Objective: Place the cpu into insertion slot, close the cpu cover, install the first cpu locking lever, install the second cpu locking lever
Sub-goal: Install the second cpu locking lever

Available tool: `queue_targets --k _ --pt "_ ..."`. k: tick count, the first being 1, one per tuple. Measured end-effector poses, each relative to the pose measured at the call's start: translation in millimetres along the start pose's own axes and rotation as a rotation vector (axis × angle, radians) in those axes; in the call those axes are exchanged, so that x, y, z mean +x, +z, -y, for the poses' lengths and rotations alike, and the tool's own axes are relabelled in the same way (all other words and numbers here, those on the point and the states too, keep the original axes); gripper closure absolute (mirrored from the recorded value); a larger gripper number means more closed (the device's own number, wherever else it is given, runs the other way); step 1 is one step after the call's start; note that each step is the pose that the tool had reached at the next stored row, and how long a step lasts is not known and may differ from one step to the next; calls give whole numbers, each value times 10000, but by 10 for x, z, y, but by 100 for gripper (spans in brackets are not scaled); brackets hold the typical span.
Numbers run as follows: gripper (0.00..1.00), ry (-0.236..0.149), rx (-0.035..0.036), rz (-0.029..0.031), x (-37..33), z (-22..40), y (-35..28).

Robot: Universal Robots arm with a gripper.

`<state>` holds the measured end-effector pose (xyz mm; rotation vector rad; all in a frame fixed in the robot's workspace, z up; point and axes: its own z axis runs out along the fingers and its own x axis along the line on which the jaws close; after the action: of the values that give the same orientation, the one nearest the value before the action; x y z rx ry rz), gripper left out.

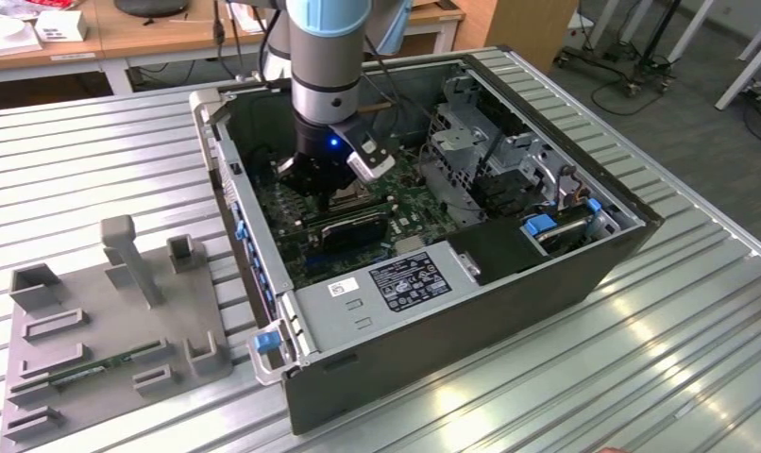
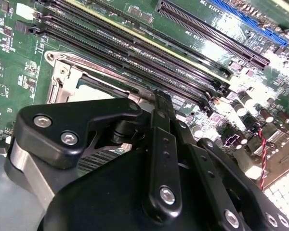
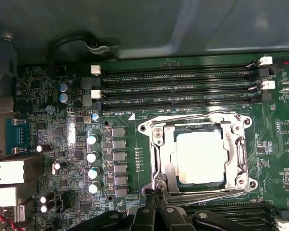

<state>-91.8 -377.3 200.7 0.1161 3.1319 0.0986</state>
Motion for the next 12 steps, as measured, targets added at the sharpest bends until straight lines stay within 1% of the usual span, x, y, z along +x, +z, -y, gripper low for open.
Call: queue_targets --k 5,10,12 --pt "89 0 -108 13 6 17 -1" --pt "89 1 -232 15 6 36 -2" --pt "89 1 -265 14 6 47 -3"
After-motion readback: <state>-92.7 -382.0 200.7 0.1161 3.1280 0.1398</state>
